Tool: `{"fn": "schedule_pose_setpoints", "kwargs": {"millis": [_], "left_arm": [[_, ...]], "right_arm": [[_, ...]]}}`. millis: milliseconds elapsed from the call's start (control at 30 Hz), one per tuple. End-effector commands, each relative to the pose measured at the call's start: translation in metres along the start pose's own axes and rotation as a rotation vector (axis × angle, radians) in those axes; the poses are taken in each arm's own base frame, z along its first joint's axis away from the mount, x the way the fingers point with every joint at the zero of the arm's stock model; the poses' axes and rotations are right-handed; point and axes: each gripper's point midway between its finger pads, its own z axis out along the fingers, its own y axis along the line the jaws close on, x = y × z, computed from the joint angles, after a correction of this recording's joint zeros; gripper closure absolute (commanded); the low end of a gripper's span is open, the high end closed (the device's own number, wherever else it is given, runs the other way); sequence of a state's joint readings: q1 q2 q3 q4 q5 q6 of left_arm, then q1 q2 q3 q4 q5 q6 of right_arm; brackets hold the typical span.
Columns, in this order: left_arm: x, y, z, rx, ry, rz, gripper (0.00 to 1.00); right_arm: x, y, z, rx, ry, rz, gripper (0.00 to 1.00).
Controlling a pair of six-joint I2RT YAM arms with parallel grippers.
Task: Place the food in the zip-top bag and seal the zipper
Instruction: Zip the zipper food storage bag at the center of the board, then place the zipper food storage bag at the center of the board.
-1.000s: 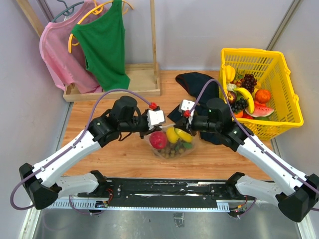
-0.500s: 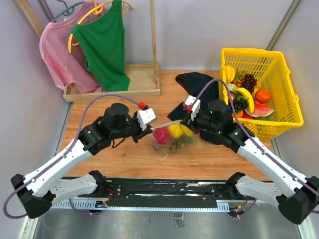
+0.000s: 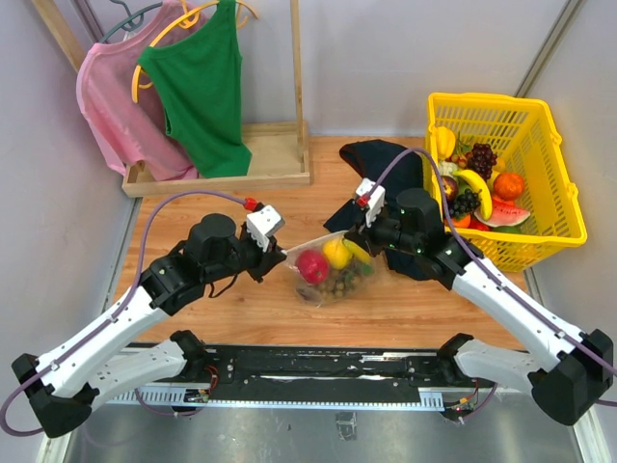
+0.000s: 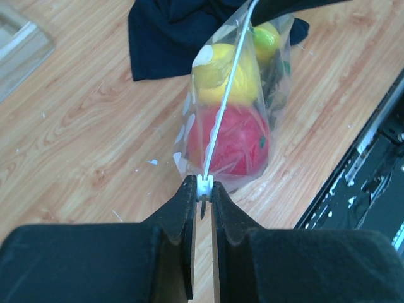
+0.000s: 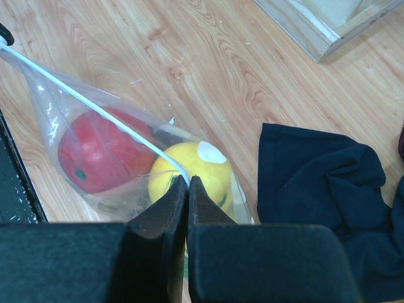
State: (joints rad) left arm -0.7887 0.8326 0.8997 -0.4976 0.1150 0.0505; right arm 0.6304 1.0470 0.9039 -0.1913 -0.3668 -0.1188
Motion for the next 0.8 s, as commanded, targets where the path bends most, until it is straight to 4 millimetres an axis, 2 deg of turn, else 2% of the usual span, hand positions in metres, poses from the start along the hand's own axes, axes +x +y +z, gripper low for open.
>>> {"fn": "schedule_pose_setpoints", "kwargs": {"millis": [0,67,167,333,433,567,667,700,733,767], "left_arm": [[0.004,0.018,0.003,-0.133,-0.019,-0.147,1.0],[0.006,0.023,0.012,-0.157,-0.029,-0.2,1.0],[0.013,0.037,0.025,-0.204,-0.008,-0.29,1.0],[0.029,0.068,0.04,-0.297,0.024,-0.453,1.0],[0.051,0.081,0.048,-0.342,0.067,-0.552,1.0],[0.079,0.085,0.05,-0.387,0.113,-0.637,1.0],[0.095,0.085,0.044,-0.418,0.122,-0.687,1.0],[0.099,0.086,0.042,-0.429,0.122,-0.701,1.0],[0.101,0.087,0.039,-0.442,0.117,-0.717,1.0],[0.103,0.089,0.035,-0.457,0.113,-0.73,1.0]], "right_arm": [[-0.006,-0.025,0.014,0.069,-0.011,0.039,0.99],[-0.005,-0.026,0.029,0.045,-0.015,0.066,0.99],[0.004,-0.036,0.053,0.068,0.011,0.121,0.92],[0.015,-0.059,0.089,0.135,0.051,0.164,0.68],[0.017,-0.068,0.107,0.149,0.073,0.199,0.52],[0.014,-0.07,0.111,0.159,0.086,0.254,0.33],[0.017,-0.068,0.1,0.163,0.107,0.274,0.15],[0.017,-0.068,0.095,0.177,0.11,0.284,0.06],[0.017,-0.069,0.089,0.193,0.11,0.297,0.01],[0.017,-0.069,0.083,0.208,0.109,0.306,0.02]]}}
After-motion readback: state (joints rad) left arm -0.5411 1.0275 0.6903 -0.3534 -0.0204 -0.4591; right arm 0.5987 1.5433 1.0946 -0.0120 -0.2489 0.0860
